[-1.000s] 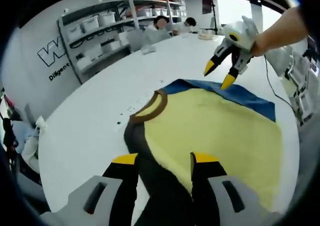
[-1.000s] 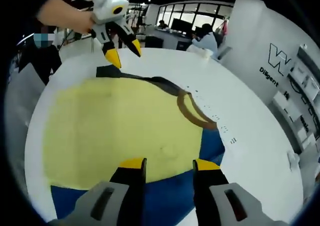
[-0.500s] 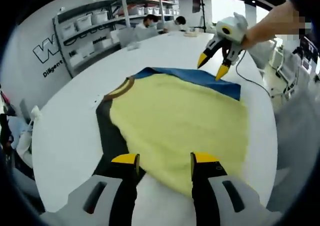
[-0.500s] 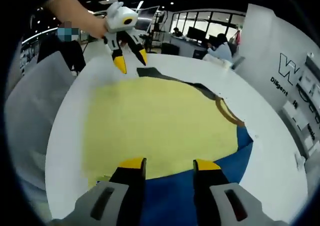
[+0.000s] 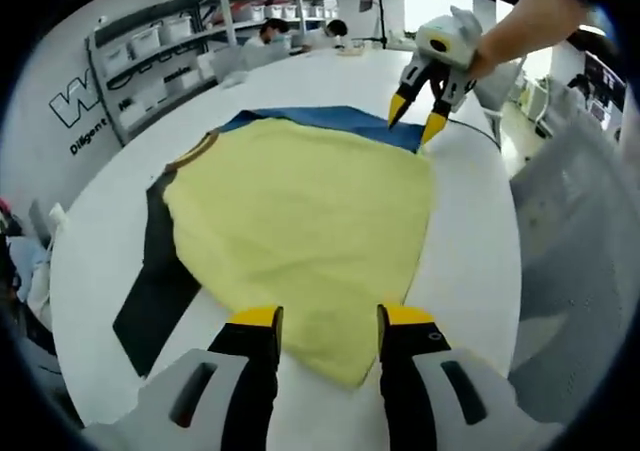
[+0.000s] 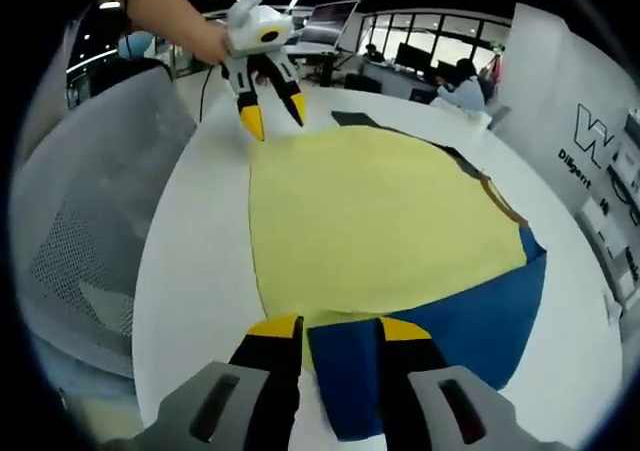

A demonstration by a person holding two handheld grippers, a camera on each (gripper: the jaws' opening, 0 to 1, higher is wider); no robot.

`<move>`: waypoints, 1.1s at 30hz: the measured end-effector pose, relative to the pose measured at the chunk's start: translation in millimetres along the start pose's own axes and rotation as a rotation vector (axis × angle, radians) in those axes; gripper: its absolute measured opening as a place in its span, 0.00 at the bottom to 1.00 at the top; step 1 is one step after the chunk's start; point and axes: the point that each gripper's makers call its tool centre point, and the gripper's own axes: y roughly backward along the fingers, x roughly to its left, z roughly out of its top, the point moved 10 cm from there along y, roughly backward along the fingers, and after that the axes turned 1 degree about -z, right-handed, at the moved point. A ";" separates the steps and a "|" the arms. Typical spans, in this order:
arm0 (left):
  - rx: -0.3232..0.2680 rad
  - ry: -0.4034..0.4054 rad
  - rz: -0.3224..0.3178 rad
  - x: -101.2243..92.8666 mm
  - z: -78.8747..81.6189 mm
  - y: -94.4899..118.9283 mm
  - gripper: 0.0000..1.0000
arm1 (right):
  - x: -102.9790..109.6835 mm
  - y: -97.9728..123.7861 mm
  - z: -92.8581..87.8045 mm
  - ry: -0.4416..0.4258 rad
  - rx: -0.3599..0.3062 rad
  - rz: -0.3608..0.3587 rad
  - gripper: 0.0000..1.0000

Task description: Fold the garment on the visible template until the final outline fits inside the template.

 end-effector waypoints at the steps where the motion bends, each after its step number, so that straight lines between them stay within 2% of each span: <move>1: 0.001 0.005 0.002 -0.7 -1.3 0.5 0.44 | 3.7 -0.5 -0.8 0.005 0.004 0.001 0.24; 13: 0.017 0.041 0.013 -13.8 -16.4 0.9 0.40 | 10.6 -1.9 -18.8 -0.020 0.051 -0.046 0.14; 16: 0.014 0.043 0.013 -15.0 -16.8 1.3 0.39 | 9.1 -1.2 -19.6 -0.023 0.053 -0.062 0.10; 33: 0.016 0.044 0.009 -19.9 -17.6 -0.1 0.34 | 8.0 -2.3 -20.3 -0.048 0.050 -0.072 0.04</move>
